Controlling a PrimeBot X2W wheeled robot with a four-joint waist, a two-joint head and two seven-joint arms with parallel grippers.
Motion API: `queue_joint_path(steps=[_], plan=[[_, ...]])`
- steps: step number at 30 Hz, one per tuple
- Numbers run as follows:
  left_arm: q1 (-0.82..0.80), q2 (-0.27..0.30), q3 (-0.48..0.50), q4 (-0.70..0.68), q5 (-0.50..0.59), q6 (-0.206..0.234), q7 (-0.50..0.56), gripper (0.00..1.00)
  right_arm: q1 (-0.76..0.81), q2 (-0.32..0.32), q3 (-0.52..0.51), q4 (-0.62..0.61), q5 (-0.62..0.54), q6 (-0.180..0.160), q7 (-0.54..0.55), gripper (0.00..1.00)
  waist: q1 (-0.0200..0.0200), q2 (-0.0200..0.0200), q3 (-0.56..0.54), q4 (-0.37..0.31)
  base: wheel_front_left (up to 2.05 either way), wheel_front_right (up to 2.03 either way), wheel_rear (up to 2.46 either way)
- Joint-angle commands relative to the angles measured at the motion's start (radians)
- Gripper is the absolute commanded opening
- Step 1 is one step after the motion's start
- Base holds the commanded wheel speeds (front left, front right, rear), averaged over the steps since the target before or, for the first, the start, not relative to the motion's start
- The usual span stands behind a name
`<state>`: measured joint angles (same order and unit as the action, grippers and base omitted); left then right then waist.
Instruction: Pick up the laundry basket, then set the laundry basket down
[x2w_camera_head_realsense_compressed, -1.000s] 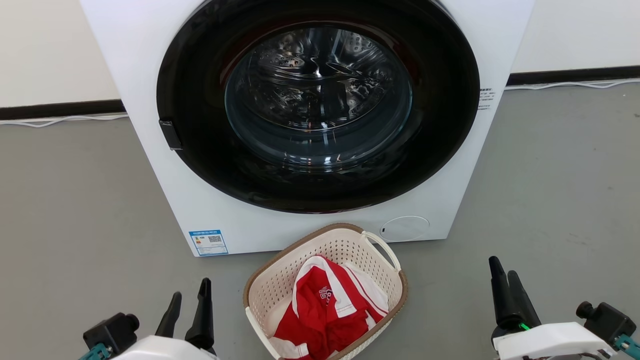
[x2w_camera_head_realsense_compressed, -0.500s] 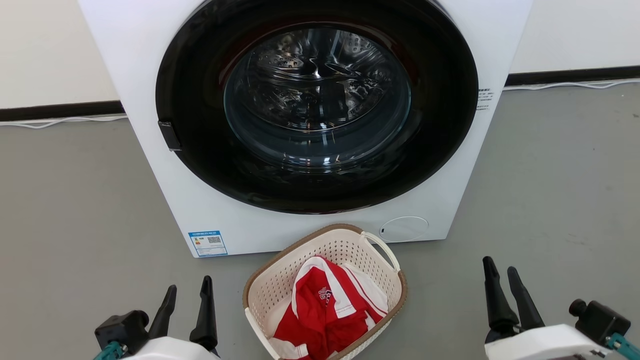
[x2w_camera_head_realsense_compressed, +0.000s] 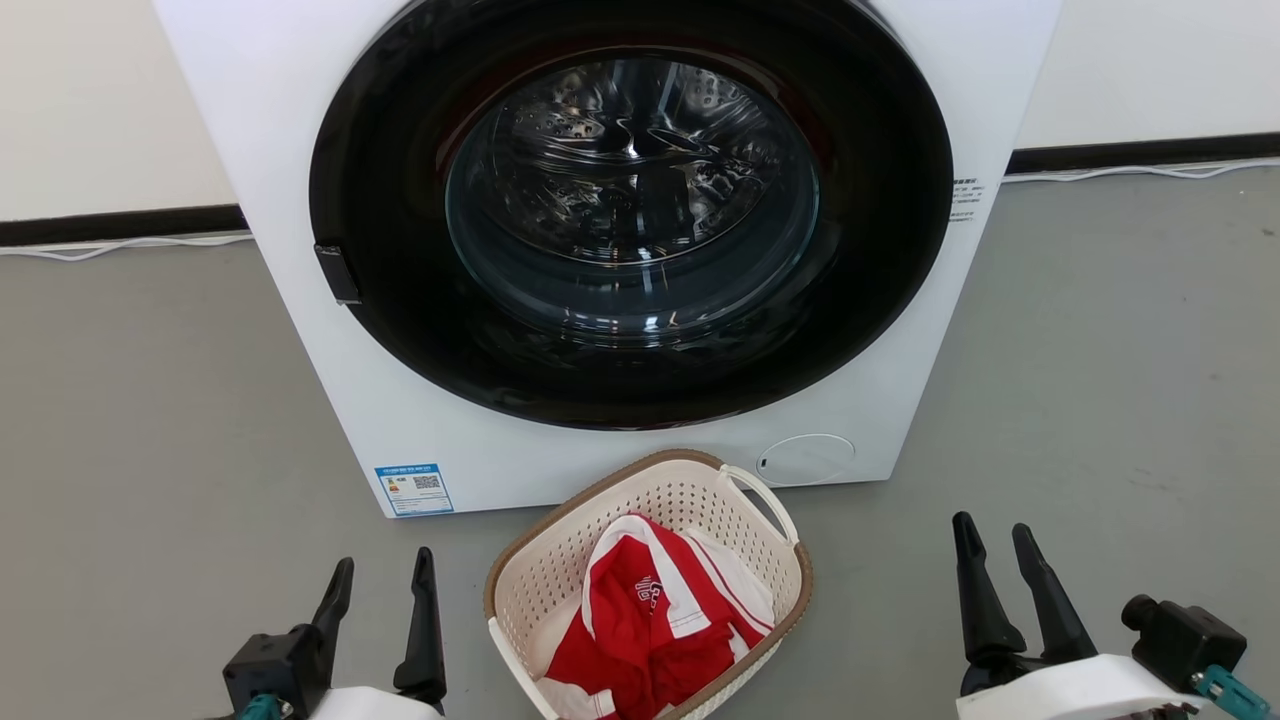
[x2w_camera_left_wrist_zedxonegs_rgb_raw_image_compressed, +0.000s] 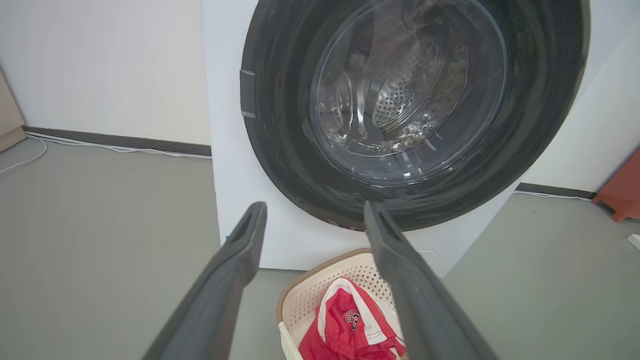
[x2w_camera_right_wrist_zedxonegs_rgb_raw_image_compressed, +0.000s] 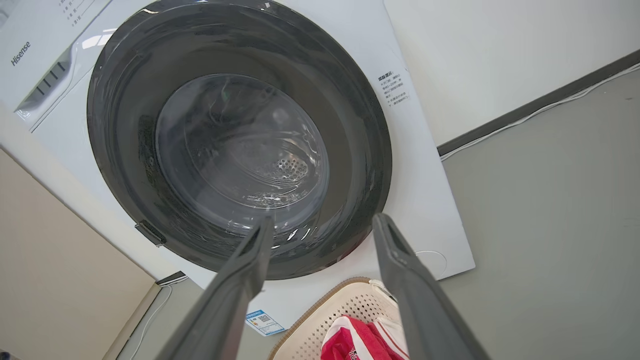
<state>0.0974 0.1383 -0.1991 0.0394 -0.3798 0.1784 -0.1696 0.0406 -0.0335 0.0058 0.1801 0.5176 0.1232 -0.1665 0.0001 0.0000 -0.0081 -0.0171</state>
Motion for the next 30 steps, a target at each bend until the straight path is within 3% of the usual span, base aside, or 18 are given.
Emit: queue_joint_path(steps=[1, 26, 30], plan=[[-0.013, 0.015, 0.018, -0.037, 0.037, 0.016, -0.017, 1.00, -0.018, -0.012, 0.025, -0.033, -0.033, 0.006, -0.020, 1.00, 0.0000, 0.0000, -0.001, 0.000, 0.00, 0.00, 0.00], [0.043, 0.010, -0.006, -0.096, 0.324, 0.059, -0.090, 1.00, 0.010, -0.017, 0.067, -0.072, -0.319, 0.007, -0.093, 1.00, 0.0000, 0.0000, -0.019, -0.005, 0.00, 0.00, 0.00], [0.046, 0.005, 0.001, -0.095, 0.329, 0.055, -0.092, 1.00, 0.011, -0.017, 0.066, -0.074, -0.328, 0.008, -0.095, 1.00, 0.0000, 0.0000, -0.018, -0.005, 0.00, 0.00, 0.00]])
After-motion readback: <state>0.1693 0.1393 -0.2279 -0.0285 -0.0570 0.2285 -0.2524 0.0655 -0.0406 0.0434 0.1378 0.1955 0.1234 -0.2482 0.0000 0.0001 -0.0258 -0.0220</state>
